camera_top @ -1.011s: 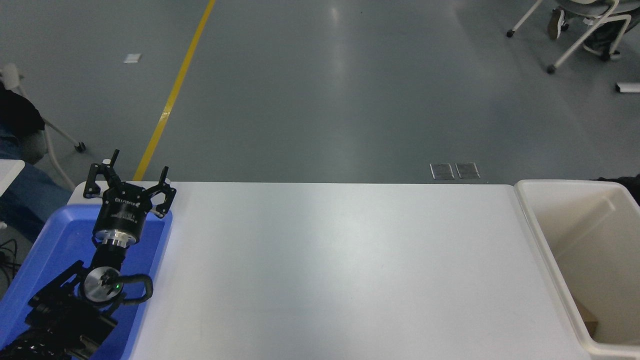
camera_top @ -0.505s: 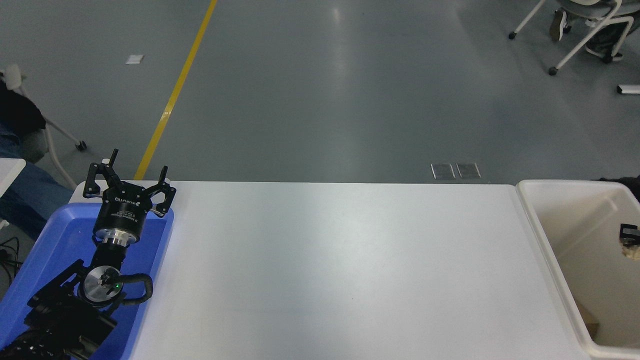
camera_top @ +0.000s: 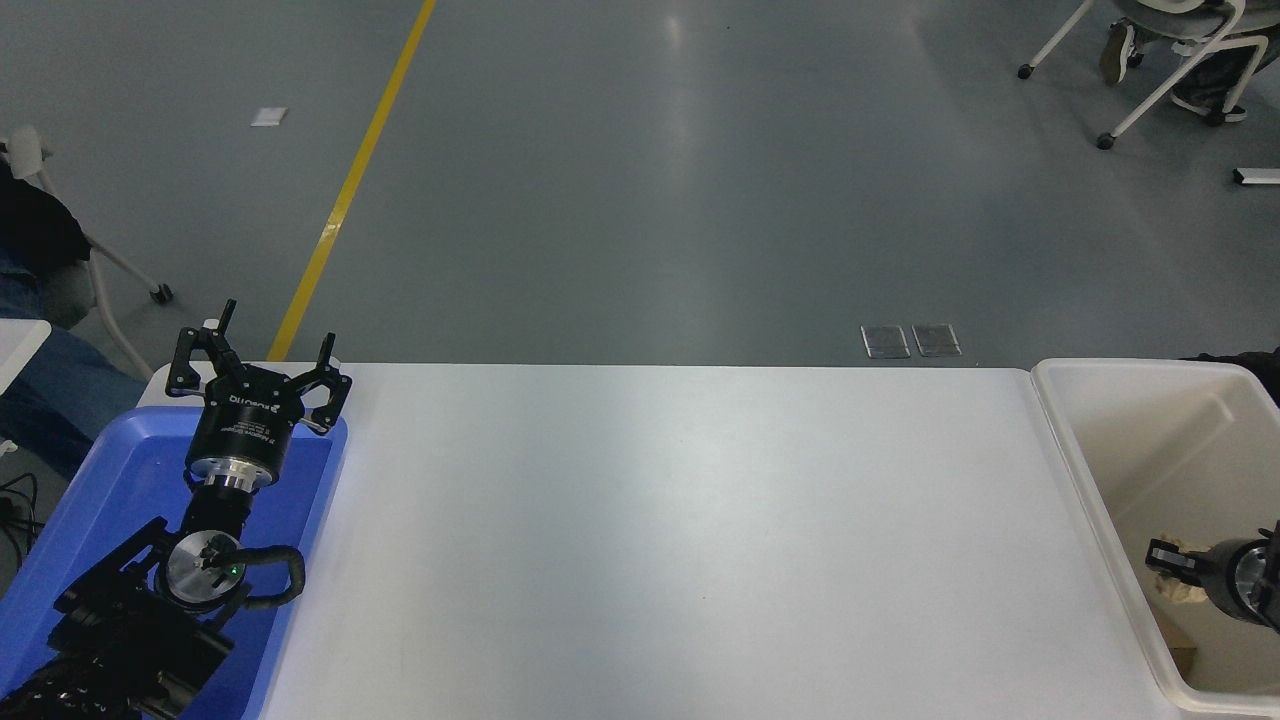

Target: Pick up paper ball place in dustbin

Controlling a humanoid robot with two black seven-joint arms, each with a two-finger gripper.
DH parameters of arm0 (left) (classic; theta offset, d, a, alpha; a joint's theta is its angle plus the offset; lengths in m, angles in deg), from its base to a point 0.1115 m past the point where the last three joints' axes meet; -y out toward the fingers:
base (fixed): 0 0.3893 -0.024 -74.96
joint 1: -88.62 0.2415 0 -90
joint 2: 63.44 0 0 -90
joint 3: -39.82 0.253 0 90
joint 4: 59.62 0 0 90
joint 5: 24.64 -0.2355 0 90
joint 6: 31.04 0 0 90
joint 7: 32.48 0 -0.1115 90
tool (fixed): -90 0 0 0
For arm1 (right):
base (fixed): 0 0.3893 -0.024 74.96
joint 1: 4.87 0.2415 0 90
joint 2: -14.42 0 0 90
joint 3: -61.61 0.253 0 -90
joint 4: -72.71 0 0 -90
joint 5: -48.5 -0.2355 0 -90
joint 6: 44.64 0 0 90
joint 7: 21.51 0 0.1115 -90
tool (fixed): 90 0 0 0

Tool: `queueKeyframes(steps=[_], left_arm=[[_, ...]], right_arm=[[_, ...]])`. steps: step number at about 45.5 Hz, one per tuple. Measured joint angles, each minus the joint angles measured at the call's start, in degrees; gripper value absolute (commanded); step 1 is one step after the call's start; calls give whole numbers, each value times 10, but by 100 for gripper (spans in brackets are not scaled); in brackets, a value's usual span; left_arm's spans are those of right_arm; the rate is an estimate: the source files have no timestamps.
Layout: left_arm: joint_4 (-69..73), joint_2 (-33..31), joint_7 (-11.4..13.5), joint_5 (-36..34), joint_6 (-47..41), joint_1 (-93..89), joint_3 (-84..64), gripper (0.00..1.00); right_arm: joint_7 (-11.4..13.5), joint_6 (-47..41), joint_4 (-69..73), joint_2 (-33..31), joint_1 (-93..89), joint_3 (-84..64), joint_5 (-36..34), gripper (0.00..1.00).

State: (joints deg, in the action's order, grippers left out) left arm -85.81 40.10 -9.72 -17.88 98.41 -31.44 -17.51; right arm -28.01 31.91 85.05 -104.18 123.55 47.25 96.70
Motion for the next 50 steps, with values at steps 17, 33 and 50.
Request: queueKeyframes(steps=[17,33,50], left_arm=[[-1,0,0,-1,0,-1,1,100],[-1,0,-2,-1,3,-1,2,100],[-1,0,-2,-1,3,-1,2,100]], right_arm=[[-2,0,145,-80,195,-193,-3,100],[-3,-50,374,-121,547,-446,-4,100],[-3,-257,605,-66,840,-492,-106,100]])
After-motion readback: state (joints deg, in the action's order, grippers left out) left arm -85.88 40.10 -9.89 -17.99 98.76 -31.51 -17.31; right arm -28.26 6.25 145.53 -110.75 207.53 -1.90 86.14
